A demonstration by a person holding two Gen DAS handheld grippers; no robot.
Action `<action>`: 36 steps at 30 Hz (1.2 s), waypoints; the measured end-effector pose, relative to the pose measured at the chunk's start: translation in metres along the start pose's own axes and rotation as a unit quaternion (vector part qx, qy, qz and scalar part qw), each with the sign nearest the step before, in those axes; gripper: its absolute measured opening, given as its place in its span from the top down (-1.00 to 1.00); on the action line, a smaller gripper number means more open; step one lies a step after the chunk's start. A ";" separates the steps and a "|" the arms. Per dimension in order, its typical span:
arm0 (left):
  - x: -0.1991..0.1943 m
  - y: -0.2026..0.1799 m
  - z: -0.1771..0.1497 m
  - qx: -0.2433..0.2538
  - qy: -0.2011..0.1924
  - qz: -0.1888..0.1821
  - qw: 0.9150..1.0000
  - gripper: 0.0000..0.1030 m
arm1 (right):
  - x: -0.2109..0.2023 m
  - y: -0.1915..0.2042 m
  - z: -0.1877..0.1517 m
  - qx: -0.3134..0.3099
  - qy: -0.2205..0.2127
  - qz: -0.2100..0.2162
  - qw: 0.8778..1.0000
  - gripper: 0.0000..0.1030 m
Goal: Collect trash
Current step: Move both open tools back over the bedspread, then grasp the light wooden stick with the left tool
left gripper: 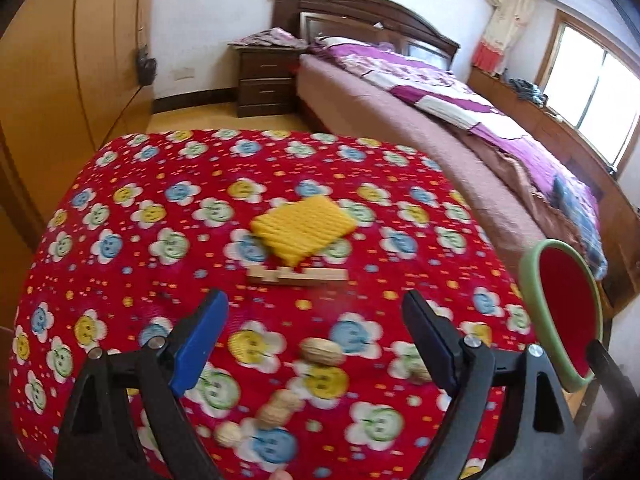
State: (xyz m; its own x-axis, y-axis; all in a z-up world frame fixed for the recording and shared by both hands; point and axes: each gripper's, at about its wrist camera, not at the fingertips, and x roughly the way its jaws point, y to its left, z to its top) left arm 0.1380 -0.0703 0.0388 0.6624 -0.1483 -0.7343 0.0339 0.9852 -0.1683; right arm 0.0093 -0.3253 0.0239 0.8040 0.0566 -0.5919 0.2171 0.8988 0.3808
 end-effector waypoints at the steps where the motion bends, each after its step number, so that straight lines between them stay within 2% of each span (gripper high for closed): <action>1: 0.002 0.005 0.001 -0.002 0.002 0.004 1.000 -0.70 | 0.001 0.001 0.000 0.000 0.002 0.001 1.000 -0.53; 8: 0.029 0.024 0.002 -0.022 0.026 0.011 0.999 -0.71 | 0.011 0.004 -0.001 -0.005 0.009 -0.001 1.000 -0.53; 12: 0.042 0.016 0.004 -0.009 0.034 0.007 0.999 -0.71 | 0.018 0.002 -0.002 -0.002 0.017 -0.001 1.000 -0.53; 17: 0.060 0.005 0.003 0.016 0.048 0.022 0.998 -0.71 | 0.022 0.000 -0.001 -0.004 0.021 0.000 1.000 -0.53; 22: 0.071 0.005 0.005 0.007 0.048 0.031 0.998 -0.71 | 0.024 -0.002 0.000 -0.003 0.022 0.001 1.000 -0.53; 30: 0.081 -0.006 0.009 0.031 0.056 0.056 0.996 -0.70 | 0.030 -0.003 0.001 -0.001 0.032 0.006 0.999 -0.53; 32: 0.081 -0.007 0.010 0.028 0.055 0.059 0.996 -0.62 | 0.030 -0.003 0.001 -0.001 0.033 0.008 0.999 -0.53; 33: 0.080 -0.007 0.011 0.030 0.053 0.060 0.996 -0.49 | 0.029 -0.002 0.001 -0.001 0.032 0.008 0.999 -0.53; 36: 0.077 -0.002 0.011 0.025 0.057 0.048 0.997 -0.49 | 0.025 0.001 0.003 -0.005 0.028 0.010 1.000 -0.53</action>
State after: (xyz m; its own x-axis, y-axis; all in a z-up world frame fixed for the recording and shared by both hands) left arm 0.1968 -0.0826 -0.0101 0.5750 -0.0591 -0.8160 0.0128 0.9979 -0.0632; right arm 0.0313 -0.3242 0.0115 0.7762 0.0982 -0.6228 0.1956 0.9016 0.3859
